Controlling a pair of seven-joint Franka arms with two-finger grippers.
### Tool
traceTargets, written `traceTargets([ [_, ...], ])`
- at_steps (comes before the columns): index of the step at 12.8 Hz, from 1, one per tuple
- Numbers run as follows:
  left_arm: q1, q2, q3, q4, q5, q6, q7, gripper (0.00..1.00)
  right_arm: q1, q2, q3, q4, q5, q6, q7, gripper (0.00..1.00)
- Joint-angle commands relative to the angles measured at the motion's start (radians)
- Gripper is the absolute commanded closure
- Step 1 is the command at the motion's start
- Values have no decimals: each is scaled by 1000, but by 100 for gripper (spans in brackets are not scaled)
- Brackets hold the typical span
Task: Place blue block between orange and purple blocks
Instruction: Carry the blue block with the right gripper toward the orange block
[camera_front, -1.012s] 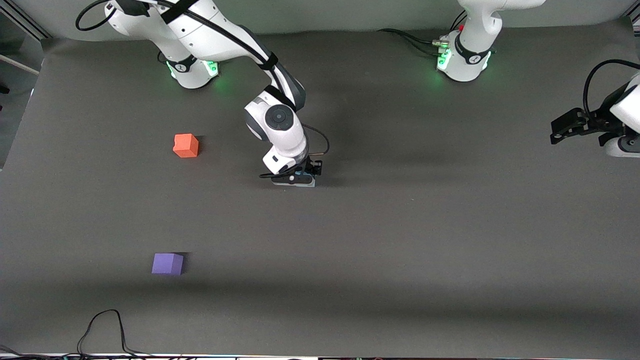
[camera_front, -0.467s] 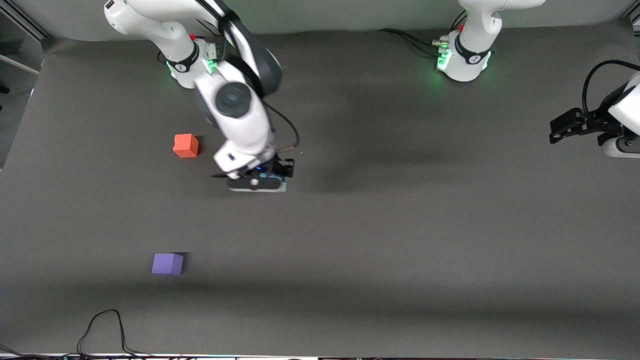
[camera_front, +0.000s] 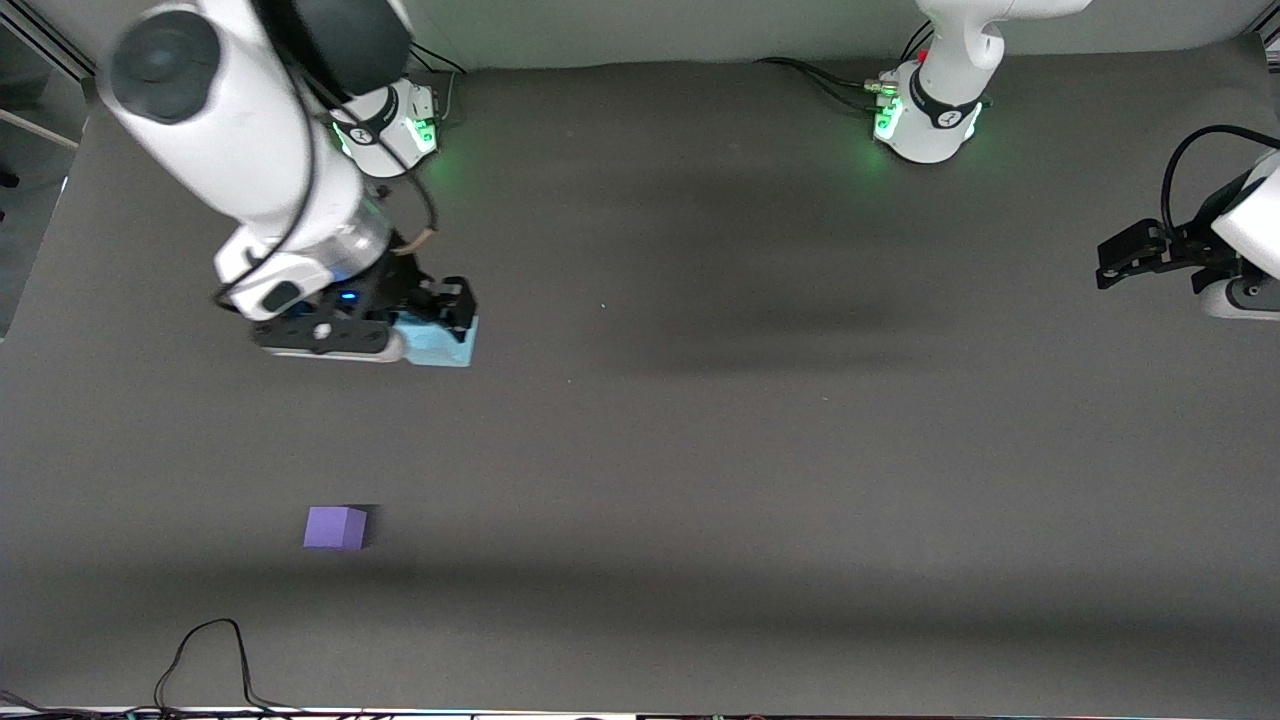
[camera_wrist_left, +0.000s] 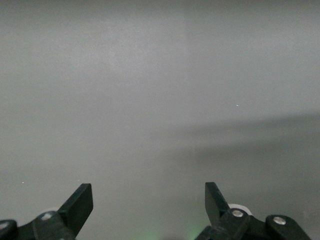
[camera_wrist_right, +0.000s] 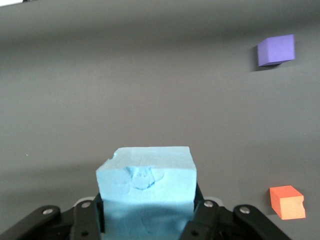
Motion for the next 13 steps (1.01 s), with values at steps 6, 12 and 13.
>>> traceTargets([
  [6,-9,-1,8,14,0,-3,17,0,-181,-42,50,-45,1,-77,-90,52],
  [12,-9,-1,10,12,-2,-3,15,0,-669,-217,417,-440,-72,126,-245,52],
  [13,-9,-1,10,12,-2,-3,15,0,-674,-220,417,-488,-71,159,-247,51],
])
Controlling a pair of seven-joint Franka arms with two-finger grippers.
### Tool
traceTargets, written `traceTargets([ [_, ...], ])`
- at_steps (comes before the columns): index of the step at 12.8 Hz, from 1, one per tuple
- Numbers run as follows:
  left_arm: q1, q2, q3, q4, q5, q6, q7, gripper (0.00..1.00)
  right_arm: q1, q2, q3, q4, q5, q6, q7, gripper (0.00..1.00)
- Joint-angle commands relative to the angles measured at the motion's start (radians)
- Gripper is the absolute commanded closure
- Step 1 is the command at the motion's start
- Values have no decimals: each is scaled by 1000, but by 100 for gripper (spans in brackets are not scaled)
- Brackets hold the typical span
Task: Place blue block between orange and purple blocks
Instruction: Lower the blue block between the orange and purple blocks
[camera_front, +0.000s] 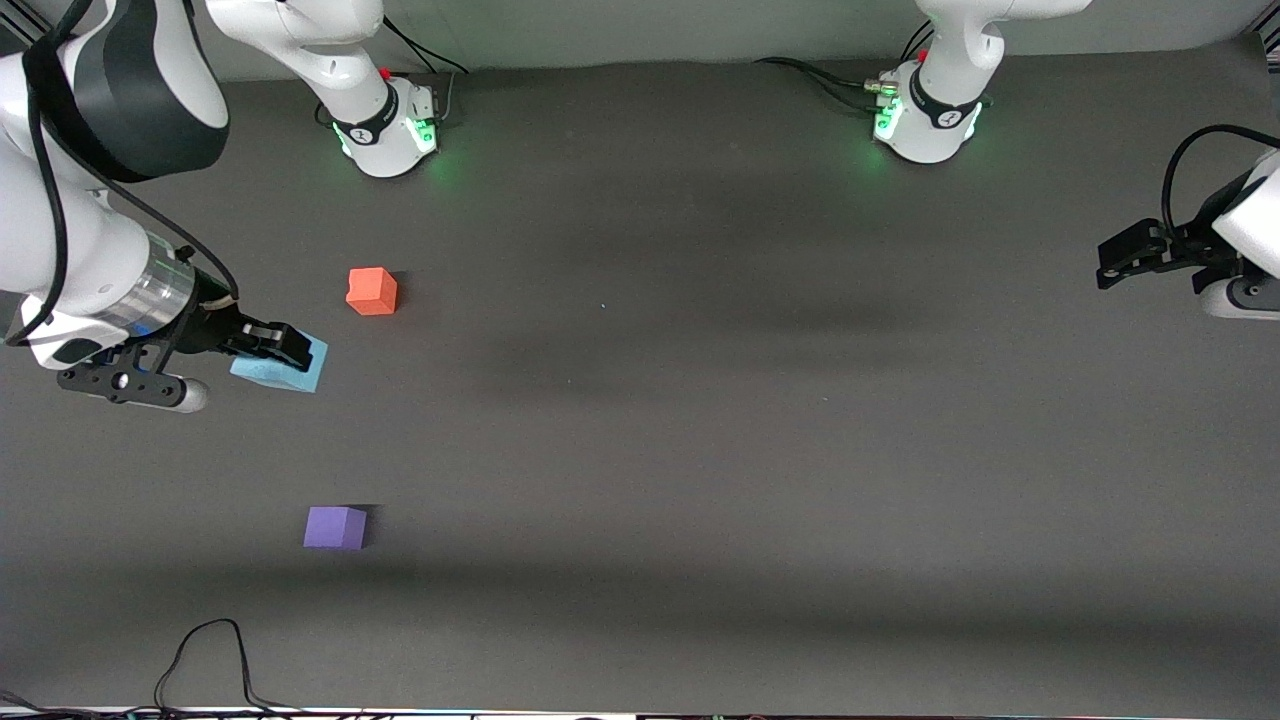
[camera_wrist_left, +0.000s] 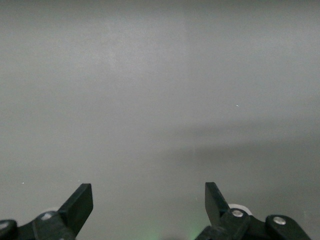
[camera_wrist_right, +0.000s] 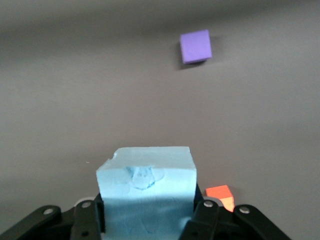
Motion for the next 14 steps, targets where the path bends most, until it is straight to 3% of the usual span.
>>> traceTargets([
  [1,-9,-1,10,11,-2,-5,14,0,-48,-77,38,-215,-12,129,-33,51],
  [3,-9,-1,10,11,-3,-5,13,0,-60,-56,38,-362,-12,301,-34,51],
  [6,-9,-1,10,11,-3,-5,11,0,-86,59,35,-525,-21,611,-37,48],
  [9,-9,-1,10,11,-3,-4,10,0,-94,179,14,-584,-30,787,-48,46],
  [11,-11,-1,10,11,-5,-2,2,0,-94,228,-44,-602,-74,846,-113,46],
  [14,-9,-1,10,10,-5,-2,0,0,-94,276,-63,-621,-76,918,-149,46],
])
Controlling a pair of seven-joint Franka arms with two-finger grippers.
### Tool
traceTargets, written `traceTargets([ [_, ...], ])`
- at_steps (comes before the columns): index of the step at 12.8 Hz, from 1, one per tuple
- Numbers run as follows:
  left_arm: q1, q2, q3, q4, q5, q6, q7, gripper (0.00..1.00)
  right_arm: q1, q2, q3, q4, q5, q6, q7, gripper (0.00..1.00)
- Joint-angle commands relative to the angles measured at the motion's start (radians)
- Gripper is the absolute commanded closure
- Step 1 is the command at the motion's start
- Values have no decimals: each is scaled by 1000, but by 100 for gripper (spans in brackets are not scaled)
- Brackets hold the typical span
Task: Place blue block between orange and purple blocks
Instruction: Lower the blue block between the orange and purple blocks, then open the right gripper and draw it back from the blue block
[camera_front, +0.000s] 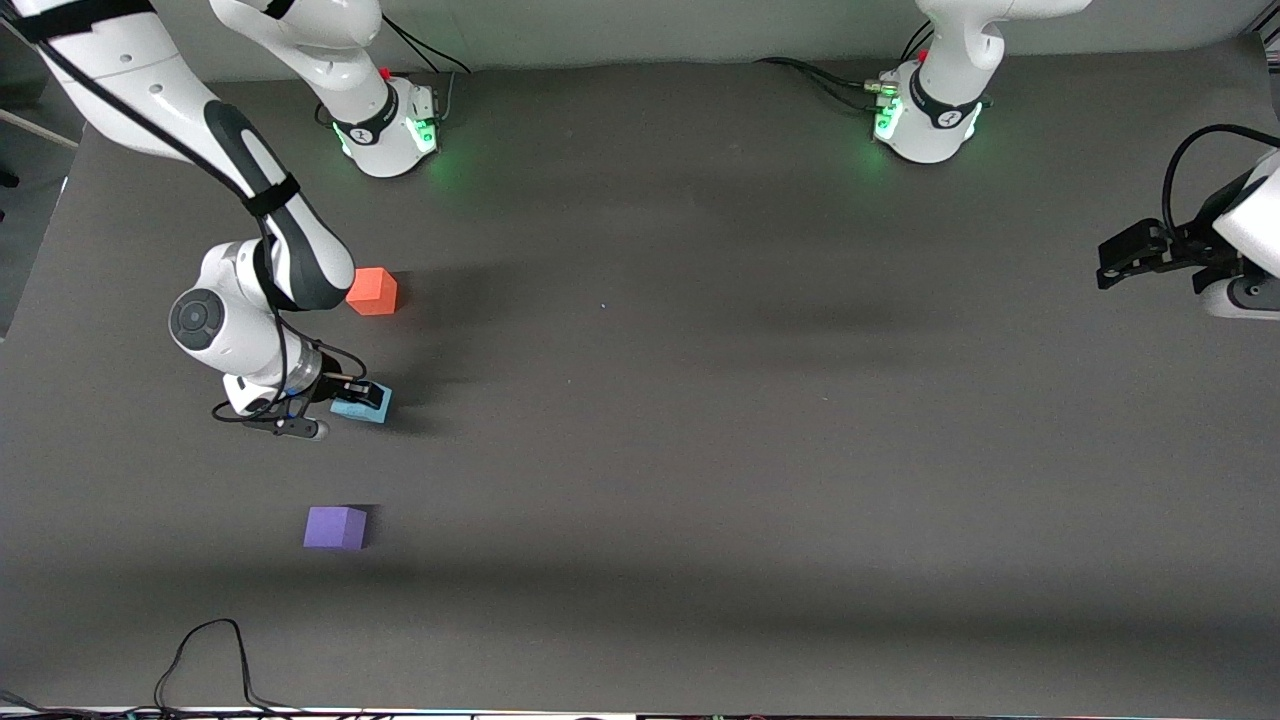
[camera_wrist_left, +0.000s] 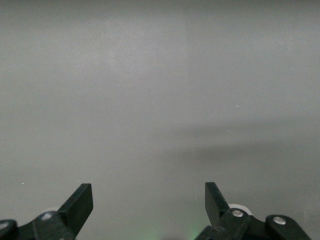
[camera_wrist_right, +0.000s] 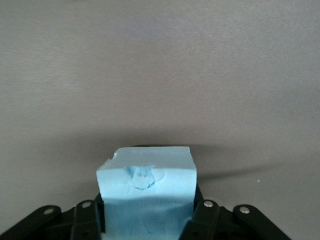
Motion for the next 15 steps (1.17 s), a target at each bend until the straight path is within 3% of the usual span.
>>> traceTargets([
  [1,-9,-1,9,9,-4,-2,1,0,-4,17,-8,-14,-20,45,-44,46],
  [2,-9,-1,9,9,-4,-2,-1,0,-4,17,-8,-12,-20,43,-42,42],
  [3,-9,-1,9,9,-4,-1,-1,0,-4,16,-8,-11,-20,37,-29,11],
  [4,-9,-1,9,9,-4,-1,1,0,-4,11,-8,-9,-20,36,-29,0],
  [6,-9,-1,9,9,-4,-1,-1,0,0,-22,-7,-2,-20,23,-27,0],
  [7,-9,-1,9,8,-4,-1,-1,0,0,-57,-5,20,-20,-54,-36,0],
  [10,-11,-1,9,8,-4,-1,-1,0,38,-178,4,211,-18,-479,-35,0],
  [14,-9,-1,9,8,-4,2,-1,0,114,-332,-11,363,-15,-737,-36,0],
  [15,-9,-1,9,9,-4,2,-1,0,131,-358,-45,401,-13,-811,-38,0],
])
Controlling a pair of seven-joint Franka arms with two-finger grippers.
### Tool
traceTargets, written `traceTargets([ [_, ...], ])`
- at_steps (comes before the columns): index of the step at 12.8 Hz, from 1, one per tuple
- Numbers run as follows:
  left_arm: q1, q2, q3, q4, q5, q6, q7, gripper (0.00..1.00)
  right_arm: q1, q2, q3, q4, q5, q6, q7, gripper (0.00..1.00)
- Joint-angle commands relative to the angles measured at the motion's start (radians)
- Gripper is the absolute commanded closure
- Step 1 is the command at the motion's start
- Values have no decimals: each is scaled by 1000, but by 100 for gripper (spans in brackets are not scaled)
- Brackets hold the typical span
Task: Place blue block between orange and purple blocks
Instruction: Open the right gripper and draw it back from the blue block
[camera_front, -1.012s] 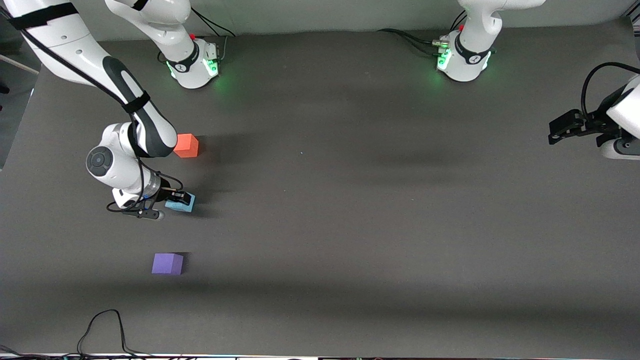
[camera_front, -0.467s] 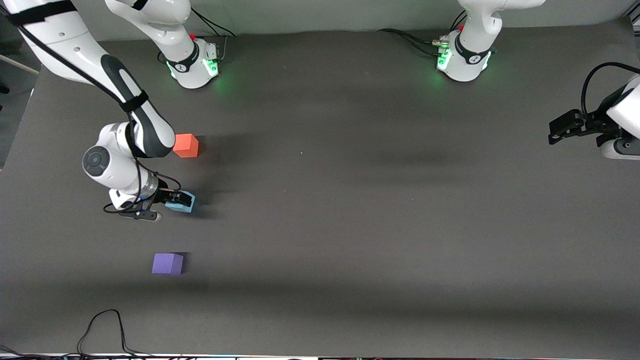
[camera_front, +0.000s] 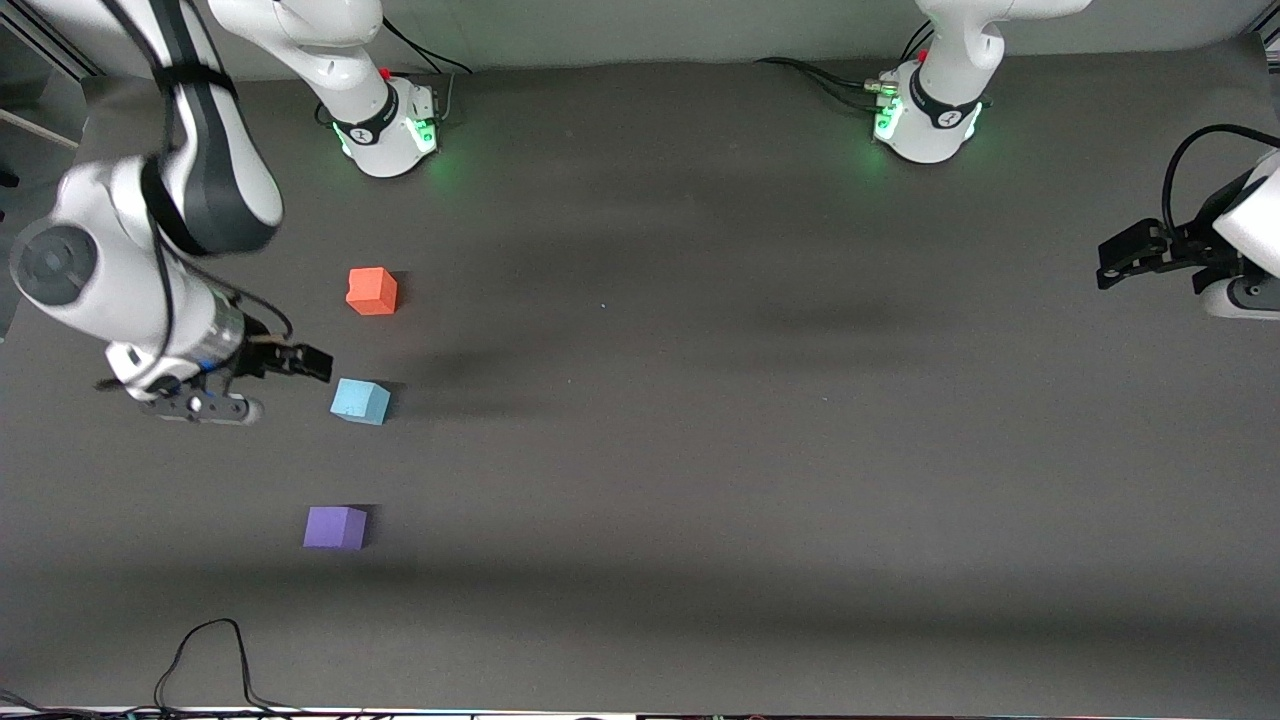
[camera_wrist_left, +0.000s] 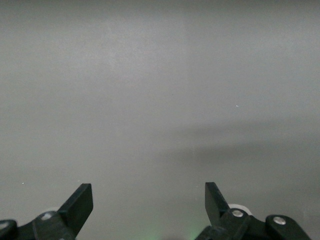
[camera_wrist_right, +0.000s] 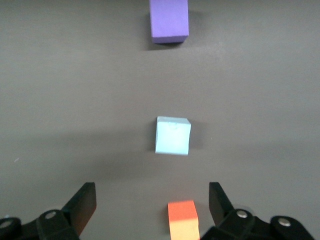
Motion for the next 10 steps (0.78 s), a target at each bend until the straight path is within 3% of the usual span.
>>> traceTargets([
  [1,-9,-1,9,8,-3,2,-1,0,85,-69,-101,88,-2,-145,-14,0],
  [4,-9,-1,9,8,-3,2,-1,0,168,-120,-200,156,1,-223,-13,0],
  [5,-9,-1,9,8,-3,2,-1,0,241,-120,-282,180,4,-228,-13,0],
  [6,-11,-1,9,8,-3,2,-1,0,275,-118,-321,187,4,-228,-13,0],
  [10,-11,-1,9,8,-3,2,-1,0,286,-118,-328,205,6,-232,-14,0],
])
